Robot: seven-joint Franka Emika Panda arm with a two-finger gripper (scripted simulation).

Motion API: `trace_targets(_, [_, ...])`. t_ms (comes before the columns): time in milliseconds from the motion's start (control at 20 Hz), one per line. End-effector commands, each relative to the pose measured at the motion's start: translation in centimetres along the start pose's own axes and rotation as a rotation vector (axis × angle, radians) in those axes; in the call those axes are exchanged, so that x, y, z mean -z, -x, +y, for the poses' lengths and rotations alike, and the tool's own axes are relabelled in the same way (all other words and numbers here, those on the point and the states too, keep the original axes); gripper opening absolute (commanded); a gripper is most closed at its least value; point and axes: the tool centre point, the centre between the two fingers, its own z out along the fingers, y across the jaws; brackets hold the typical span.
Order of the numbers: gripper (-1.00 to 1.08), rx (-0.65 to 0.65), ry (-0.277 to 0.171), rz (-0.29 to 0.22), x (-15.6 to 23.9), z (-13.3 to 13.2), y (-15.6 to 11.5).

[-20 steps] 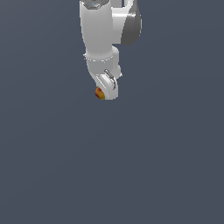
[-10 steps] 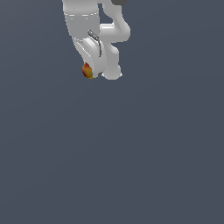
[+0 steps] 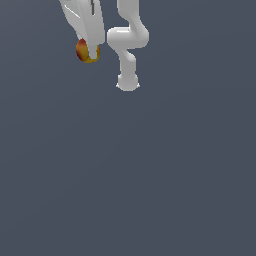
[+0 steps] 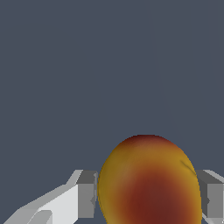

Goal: Pick up the object and move it to a goal position.

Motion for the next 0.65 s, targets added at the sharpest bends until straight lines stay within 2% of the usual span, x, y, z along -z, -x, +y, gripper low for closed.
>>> trace_targets(0, [-1.00,0.001,0.000,0.000,1.5,0.2,-0.4])
trace_targets(600, [-1.00,0.002,0.000,0.000,4.1,0.5,-1.3])
